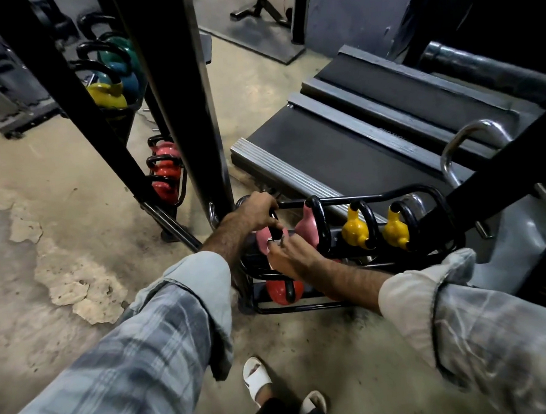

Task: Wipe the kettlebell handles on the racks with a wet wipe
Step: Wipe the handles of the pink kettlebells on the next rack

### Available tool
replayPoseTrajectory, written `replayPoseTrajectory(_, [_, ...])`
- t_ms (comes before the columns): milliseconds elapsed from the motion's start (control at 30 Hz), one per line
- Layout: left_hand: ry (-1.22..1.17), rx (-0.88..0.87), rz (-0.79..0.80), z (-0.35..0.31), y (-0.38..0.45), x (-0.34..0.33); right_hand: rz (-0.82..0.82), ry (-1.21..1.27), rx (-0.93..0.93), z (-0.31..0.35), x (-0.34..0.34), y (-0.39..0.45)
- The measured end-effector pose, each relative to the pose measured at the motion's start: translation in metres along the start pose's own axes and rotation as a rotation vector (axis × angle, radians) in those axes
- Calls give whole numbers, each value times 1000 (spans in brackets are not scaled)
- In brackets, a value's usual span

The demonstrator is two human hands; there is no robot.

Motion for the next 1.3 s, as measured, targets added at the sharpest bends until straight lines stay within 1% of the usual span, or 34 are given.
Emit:
replayPoseTrajectory(67, [3,-2,14,-1,0,-1,38,-1,-50,5,7,9])
replayPoseTrajectory(167, [5,-3,17,-3,0,-1,193,-33,-68,18,13,25])
replayPoseTrajectory(233, [7,10,26,-3,0,-2,233,5,-83,18,18,28])
replayPoseTrajectory(267, [7,16,31,-4,0,-1,220,25,-68,18,21,28])
replayPoseTrajectory(367, [24,11,40,-4,0,-1,106,67,28,15,26,16])
replayPoseTrajectory(500, [25,16,25,-5,-1,0,-63,68,149,-3,5,-2])
replayPoseTrajectory(533, [25,15,23,-5,-1,0,-86,70,162,-7,-2,-3])
replayPoseTrajectory(633, [27,11,22,-5,-1,0,-132,196,173,-12,-13,-7])
replayPoseTrajectory(700, [28,10,28,-6,-1,-2,-219,265,137,-15,-14,-19])
replayPoseTrajectory(767, [21,15,26,-6,-1,-2,-314,407,33,-20,-13,-38])
replayPoseTrajectory(833, [25,11,32,-8,-3,0,-363,572,-167,-26,-11,-58])
replayPoseTrajectory(900, [36,4,23,-7,-3,-1,-427,841,-498,-37,-5,-75])
replayPoseTrajectory(967, [57,-10,14,-9,-6,-2,-529,1160,-919,-52,-4,-93])
replayPoseTrajectory(1000, [62,-24,6,-11,-8,-3,-572,1281,-1115,-58,-5,-102])
replayPoseTrajectory(1033, [64,-38,1,-12,-9,-5,-606,1342,-1279,-65,-8,-109])
replayPoseTrajectory(1067, [58,-49,-7,-15,-10,-8,-641,1341,-1393,-73,-10,-115])
replayPoseTrajectory(1133, [6,-63,-51,-19,-13,-14,-706,1290,-1524,-88,-18,-121])
replayPoseTrajectory(1200, [-77,-89,-165,-31,-19,-14,-776,1260,-1591,-106,-26,-119])
replayPoseTrajectory(1267, [-174,-109,-259,-48,-27,-17,-811,1231,-1589,-124,-32,-111])
replayPoseTrajectory(1300, [-217,-119,-263,-57,-33,-23,-817,1210,-1549,-131,-33,-106])
Point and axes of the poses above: each hand's wrist, its own y-axis towards the middle knuckle, its own x-axis out of the back of the hand, z = x × y, the point moved 4 cm from there along y, towards the middle knuckle, and after that the axes turned 14 degrees about -z, right-handed, at the moved point
